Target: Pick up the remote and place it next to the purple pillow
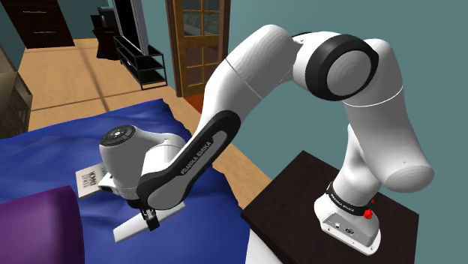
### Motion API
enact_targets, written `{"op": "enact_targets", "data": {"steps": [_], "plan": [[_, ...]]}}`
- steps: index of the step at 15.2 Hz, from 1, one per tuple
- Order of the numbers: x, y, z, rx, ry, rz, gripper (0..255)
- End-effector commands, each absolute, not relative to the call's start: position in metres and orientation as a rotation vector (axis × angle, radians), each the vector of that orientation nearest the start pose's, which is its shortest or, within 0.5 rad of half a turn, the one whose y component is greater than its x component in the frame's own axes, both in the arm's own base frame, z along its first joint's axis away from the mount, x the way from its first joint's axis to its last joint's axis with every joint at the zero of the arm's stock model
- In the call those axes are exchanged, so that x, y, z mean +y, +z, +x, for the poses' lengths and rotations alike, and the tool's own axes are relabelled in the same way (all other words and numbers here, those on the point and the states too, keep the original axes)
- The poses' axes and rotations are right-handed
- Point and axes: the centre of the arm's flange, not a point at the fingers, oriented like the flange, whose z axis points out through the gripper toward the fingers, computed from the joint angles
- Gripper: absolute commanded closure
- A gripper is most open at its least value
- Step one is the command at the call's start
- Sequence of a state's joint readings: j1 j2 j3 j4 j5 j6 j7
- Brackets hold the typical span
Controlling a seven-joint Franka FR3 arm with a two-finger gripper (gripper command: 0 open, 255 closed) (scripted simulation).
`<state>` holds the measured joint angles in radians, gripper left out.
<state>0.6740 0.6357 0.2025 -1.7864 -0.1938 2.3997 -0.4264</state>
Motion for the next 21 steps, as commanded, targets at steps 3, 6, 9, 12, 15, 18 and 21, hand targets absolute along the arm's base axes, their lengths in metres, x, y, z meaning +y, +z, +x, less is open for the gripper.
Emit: {"op": "enact_targets", "data": {"steps": [3, 6, 9, 12, 15, 18, 21], "plan": [[0.498, 0.181, 0.429, -2.041, 0.001, -2.403, 255], [0.498, 0.175, 0.429, -2.041, 0.001, -2.403, 255], [0.498, 0.175, 0.429, -2.041, 0.001, -2.403, 255], [0.498, 0.175, 0.429, -2.041, 0.001, -2.403, 255], [0.498, 0.175, 0.429, -2.041, 0.001, -2.403, 0], [0.498, 0.175, 0.429, -2.041, 0.001, -2.403, 0], [0.498, 0.215, 0.429, -2.041, 0.001, -2.403, 0]]}}
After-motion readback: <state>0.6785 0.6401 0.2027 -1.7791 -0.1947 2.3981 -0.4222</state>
